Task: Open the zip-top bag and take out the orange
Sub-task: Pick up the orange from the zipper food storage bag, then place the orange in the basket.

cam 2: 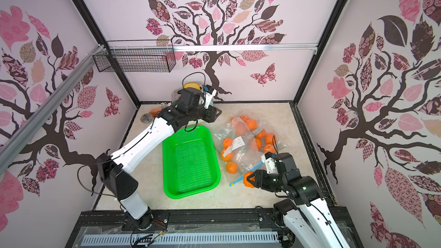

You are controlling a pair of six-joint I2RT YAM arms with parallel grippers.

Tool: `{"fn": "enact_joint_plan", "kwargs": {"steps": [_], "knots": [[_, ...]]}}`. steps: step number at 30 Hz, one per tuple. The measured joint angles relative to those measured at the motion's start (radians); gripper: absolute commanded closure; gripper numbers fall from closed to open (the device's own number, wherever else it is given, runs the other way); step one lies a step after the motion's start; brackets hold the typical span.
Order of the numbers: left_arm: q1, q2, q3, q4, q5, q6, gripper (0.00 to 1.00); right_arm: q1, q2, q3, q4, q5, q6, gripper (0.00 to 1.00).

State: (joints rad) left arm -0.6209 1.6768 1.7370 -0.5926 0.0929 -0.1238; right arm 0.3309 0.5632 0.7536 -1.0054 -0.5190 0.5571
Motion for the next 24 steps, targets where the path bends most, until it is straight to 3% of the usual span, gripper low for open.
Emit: {"fn": "enact_joint_plan", "kwargs": {"steps": [5, 9, 13, 19, 24], "knots": [[0.008, -0.235, -0.193, -0.019, -0.080, -0.097, 0.44, 0.002, 0.057, 0.079, 0.113, -0.067, 0.020, 0.52], [0.008, -0.417, -0.306, -0.109, -0.116, -0.162, 0.47, 0.040, 0.210, 0.083, 0.311, -0.104, 0.081, 0.50], [0.000, -0.631, -0.411, -0.219, -0.132, -0.172, 0.46, 0.193, 0.468, 0.172, 0.492, -0.066, 0.117, 0.47], [-0.002, -1.039, -0.682, -0.322, -0.230, -0.211, 0.45, 0.357, 0.848, 0.412, 0.668, 0.059, 0.121, 0.48], [-0.002, -1.169, -0.818, -0.338, -0.254, -0.253, 0.46, 0.425, 1.173, 0.693, 0.656, 0.171, 0.065, 0.47]]}}
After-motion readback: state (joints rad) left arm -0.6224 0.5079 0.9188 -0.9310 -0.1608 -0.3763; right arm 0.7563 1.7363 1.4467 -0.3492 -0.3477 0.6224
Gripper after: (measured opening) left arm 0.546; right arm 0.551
